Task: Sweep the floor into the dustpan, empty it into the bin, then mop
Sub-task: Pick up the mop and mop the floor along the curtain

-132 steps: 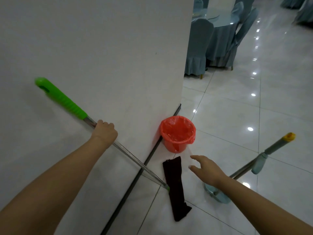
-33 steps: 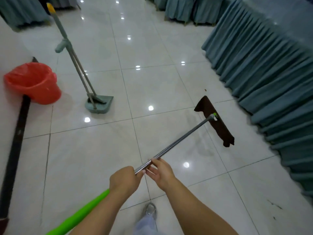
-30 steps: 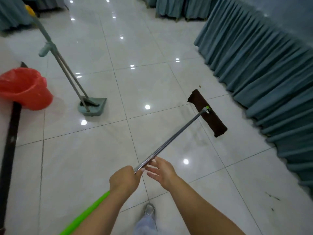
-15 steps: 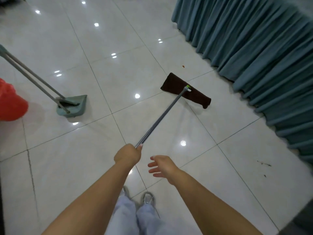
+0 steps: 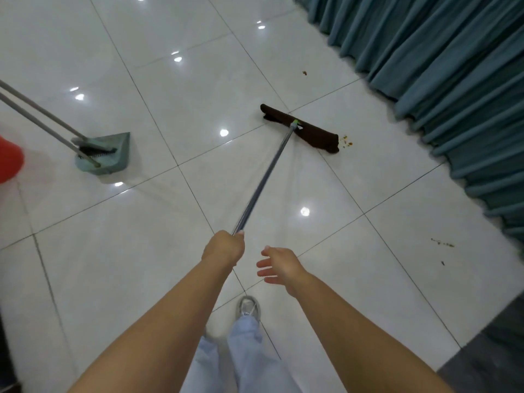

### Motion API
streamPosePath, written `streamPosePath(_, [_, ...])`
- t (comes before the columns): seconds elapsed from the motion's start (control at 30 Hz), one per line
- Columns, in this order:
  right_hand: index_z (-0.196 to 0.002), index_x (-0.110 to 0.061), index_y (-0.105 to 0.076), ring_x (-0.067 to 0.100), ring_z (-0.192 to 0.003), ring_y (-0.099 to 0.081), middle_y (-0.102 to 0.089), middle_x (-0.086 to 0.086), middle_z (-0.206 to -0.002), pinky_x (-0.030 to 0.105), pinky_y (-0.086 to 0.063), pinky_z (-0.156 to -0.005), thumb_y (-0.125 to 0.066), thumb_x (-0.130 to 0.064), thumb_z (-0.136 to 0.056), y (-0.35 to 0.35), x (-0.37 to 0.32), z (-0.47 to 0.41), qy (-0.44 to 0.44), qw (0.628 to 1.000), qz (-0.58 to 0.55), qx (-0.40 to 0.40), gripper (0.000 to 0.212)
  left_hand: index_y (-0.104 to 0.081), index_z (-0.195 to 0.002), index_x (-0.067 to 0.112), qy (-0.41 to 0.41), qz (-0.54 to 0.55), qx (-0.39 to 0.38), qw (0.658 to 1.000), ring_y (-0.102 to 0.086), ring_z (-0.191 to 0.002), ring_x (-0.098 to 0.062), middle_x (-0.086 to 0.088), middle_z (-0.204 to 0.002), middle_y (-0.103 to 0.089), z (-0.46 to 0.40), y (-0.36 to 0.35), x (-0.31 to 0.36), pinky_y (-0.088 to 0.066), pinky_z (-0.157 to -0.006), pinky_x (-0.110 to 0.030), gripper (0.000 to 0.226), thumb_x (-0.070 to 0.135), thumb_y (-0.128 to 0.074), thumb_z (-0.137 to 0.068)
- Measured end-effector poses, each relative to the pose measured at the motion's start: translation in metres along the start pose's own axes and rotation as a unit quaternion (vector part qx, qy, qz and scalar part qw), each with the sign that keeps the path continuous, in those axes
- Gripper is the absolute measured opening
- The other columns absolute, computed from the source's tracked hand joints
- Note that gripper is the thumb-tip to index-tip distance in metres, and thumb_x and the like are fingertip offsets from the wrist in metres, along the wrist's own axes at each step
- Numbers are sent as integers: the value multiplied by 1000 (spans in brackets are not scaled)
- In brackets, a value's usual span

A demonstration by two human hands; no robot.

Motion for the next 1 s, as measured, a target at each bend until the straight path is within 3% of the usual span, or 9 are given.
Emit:
streamPosePath(0.1, [-112,-9,-59,25,-83,-65,-67,11,-101,36,-53,-82,-46,-33,-99,-17,-1,-8,-2,1000,-21,-8,30,-55,-114,-2,19,65,-32,997,-57,-70,-24,-7,-78,-53,2,-16,-14,-57,-81,-40,39,33,-48,-96])
streamPosePath(0.17, [-107,-10,-59,23,-83,-65,-67,9,-97,38,-53,-88,-47,-31,-99,-28,-1,-14,5,999,-41,-7,26,-53,-118,-1,25,87,-51,995,-54,-74,-23,-9,-90,-53,0,-25,-26,-57,-79,-36,35,26,-50,-96])
streamPosePath(0.3, [-111,-10,-60,25,-92,-65,-67,8,-103,37,-52,-87,-48,-30,-98,-47,5,-27,14,999,-30,3,27,-54,-118,1,16,45,-72,996,-60,-86,-29,-10,-90,-56,-6,-31,-55,-57,-83,-42,29,17,-48,-94])
streamPosePath(0.37, [-103,-10,-63,26,-94,-65,-68,9,-103,38,-53,-87,-50,-28,-97,-58,11,-33,14,1000,-17,-1,22,-54,-116,0,10,47,-88,995,-63,-86,-30,-15,-93,-60,-8,-34,-71,-57,-83,-41,28,16,-48,-94])
streamPosePath(0.5, [-93,-3,-62,19,-69,-58,-63,13,-90,28,-51,-60,-54,-16,-95,-83,25,-44,1,1000,-13,-11,15,-54,-110,-5,-2,118,-143,983,-54,-66,-23,-14,-83,-58,-7,-43,-91,-52,-67,-35,25,15,-46,-98])
streamPosePath(0.63, [-91,0,-60,26,-81,-63,-63,15,-87,31,-53,-63,-55,-6,-93,-110,30,-61,-14,999,-32,-31,7,-48,-100,14,-23,32,-133,990,-58,-65,-29,-15,-86,-65,-12,-26,-119,-54,-71,-38,22,34,-38,-100])
streamPosePath(0.8, [-84,0,-54,29,-83,-63,-57,14,-77,45,-54,-88,-50,5,-92,-138,24,-82,-16,997,-57,-50,11,-51,-98,13,-49,-51,-79,994,-56,-66,-21,-3,-79,-56,-28,-4,-155,-48,-60,-31,39,48,-35,-97])
streamPosePath(1.0, [-107,4,-52,24,-73,-65,-57,13,-79,42,-55,-80,-48,3,-95,-154,22,-119,-19,999,-35,-29,13,-46,-90,18,-94,-112,-45,988,-50,-67,-17,1,-76,-55,-45,4,-172,-34,-56,-29,31,46,-35,-98])
Point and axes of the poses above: each hand's wrist, its own z-axis away from the middle knuckle, its own y-axis out of the back of the hand, x = y × z, the point moved 7 cm from there along -z, towards the middle knuckle
